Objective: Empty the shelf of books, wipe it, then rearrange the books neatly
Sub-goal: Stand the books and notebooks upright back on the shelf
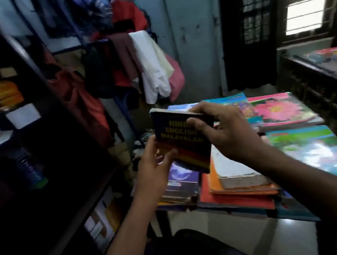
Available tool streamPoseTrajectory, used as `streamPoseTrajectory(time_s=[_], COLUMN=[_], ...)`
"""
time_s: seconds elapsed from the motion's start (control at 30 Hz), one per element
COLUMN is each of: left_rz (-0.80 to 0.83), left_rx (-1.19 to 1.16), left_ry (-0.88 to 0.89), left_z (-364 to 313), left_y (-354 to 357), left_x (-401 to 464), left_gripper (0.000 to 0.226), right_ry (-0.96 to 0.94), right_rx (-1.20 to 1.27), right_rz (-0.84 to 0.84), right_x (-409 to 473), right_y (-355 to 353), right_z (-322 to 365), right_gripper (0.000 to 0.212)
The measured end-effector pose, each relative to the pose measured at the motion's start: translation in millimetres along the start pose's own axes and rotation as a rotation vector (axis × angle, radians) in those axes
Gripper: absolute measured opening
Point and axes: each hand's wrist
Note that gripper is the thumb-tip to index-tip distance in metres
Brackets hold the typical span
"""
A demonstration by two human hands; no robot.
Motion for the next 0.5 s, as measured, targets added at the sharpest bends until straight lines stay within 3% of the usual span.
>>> streamPoseTrajectory(time_s=[0.13,0.27,0.4,0.5], left_rz=[-0.179,-0.271,-0.353,-0.455], left_rx=[-0.084,0.017,0.305,0.454], left_ry=[-0.071,-0.148,-0.237,-0.331], left_z=[16,40,74,102], left_y=[-89,-164,-240,-291], left_x=[-17,-37,-46,-45], left_gripper=[0.029,0.027,0.030,0.049], right_ry=[0.207,0.173,0.178,0.195], right_rx=[0.229,0.184,0.230,0.164], right_rz=[0.281,0.572,0.503,0.427], right_x=[15,0,7,28], right_y=[89,189,283,341], right_z=[4,0,15,20], right_gripper=[0.039,0.016,0.019,0.017])
Point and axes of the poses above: each hand's wrist, its own x-axis towards the middle knuckle, its own y-axis out of the palm, z = x × y
